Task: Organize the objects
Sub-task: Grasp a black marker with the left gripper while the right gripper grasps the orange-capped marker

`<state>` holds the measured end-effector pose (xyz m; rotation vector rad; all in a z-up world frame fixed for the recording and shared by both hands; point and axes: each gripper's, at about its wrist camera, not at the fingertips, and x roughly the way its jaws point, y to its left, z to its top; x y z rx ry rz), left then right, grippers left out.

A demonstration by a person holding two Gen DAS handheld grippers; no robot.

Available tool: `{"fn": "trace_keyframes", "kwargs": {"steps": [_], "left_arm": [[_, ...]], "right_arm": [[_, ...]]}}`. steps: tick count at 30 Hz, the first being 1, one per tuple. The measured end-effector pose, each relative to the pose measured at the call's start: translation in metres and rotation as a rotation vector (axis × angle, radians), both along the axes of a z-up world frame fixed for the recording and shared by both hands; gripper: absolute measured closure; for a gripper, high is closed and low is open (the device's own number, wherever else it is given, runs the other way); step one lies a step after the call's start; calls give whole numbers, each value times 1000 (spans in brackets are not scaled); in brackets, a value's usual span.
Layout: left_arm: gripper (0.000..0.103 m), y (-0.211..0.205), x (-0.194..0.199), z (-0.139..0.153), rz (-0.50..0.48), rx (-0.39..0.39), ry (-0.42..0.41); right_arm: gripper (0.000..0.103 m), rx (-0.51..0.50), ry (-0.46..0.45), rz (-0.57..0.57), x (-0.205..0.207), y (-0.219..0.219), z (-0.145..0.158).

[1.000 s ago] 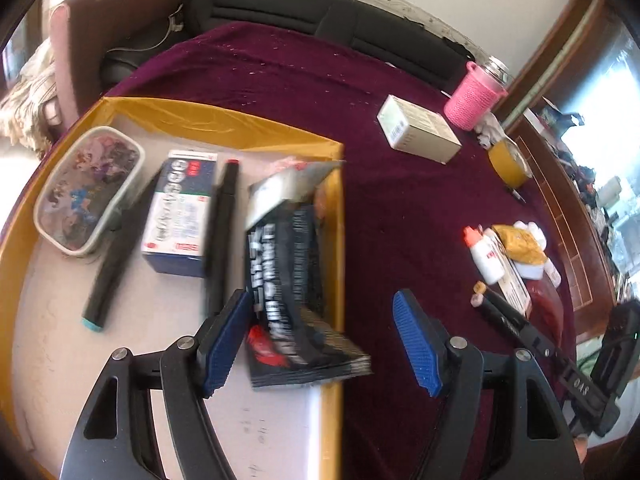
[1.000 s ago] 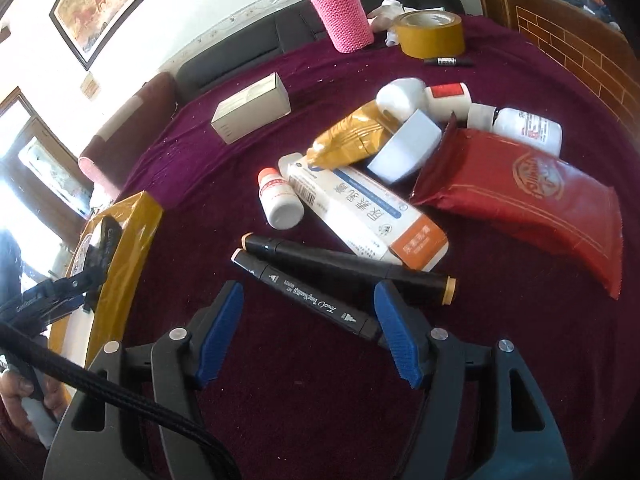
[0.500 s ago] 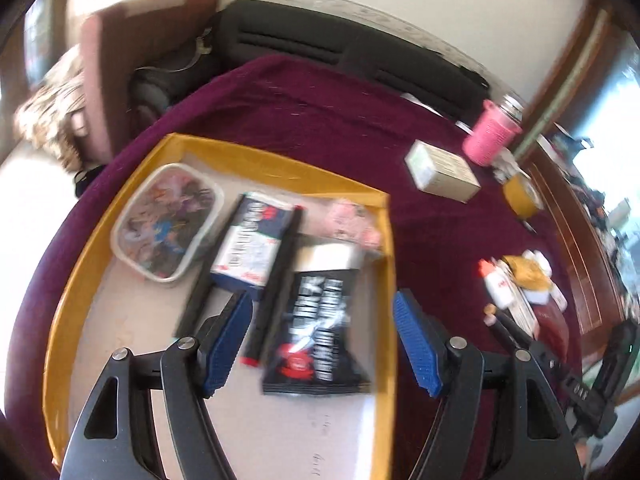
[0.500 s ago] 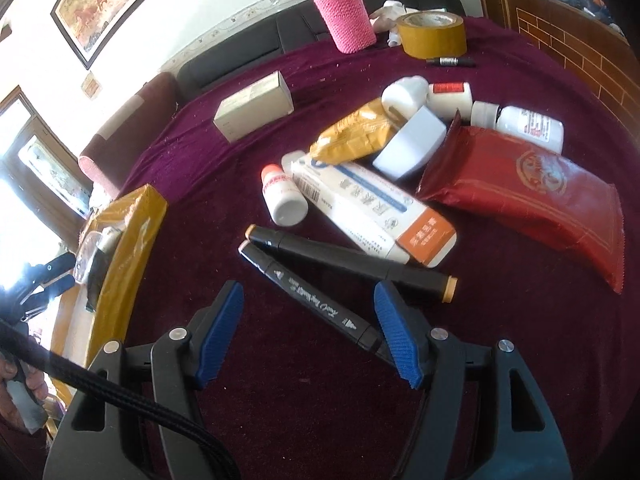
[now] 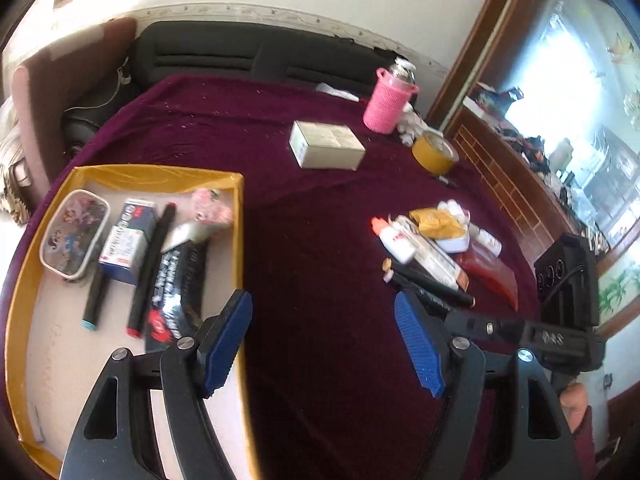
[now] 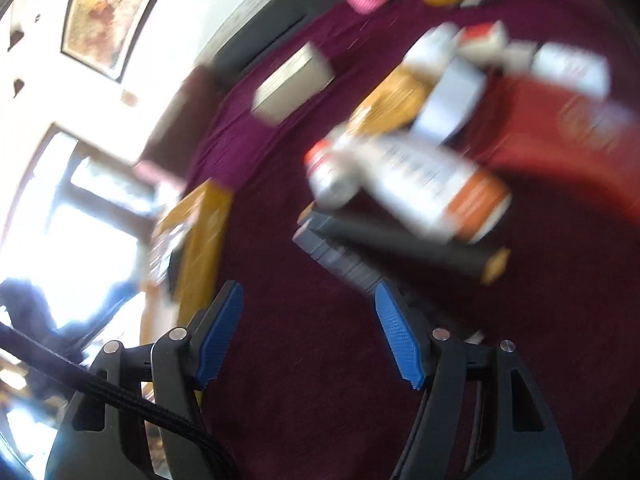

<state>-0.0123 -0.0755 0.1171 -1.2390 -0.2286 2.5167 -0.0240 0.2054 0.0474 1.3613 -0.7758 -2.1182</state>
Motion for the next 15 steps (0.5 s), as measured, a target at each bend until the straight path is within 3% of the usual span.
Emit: {"fn": "trace_keyframes", "kwargs": {"steps": [4,5,9,11,13,15], "left_arm": [[35,28,5,-17,-57,-3,-61],[35,34,6,-21,-68,1,-75],[35,42,13,-22,-58,30,-74],[35,43,15,-22,-38,13,-62],[35,40,15,-24,-20,-9,-56],[35,38,15,-26,-2,-34,-52]], "right_arm": [[34,-95,-57,152,17,-21,-4],[34,-78,-31,135,20,-18,2],[34,195,103,-62,16,12,24],[34,218,58,-103,6,22,13],[34,168,-7,-87,2,22,-5],[33,162,19,-57,12,8,-6]]}}
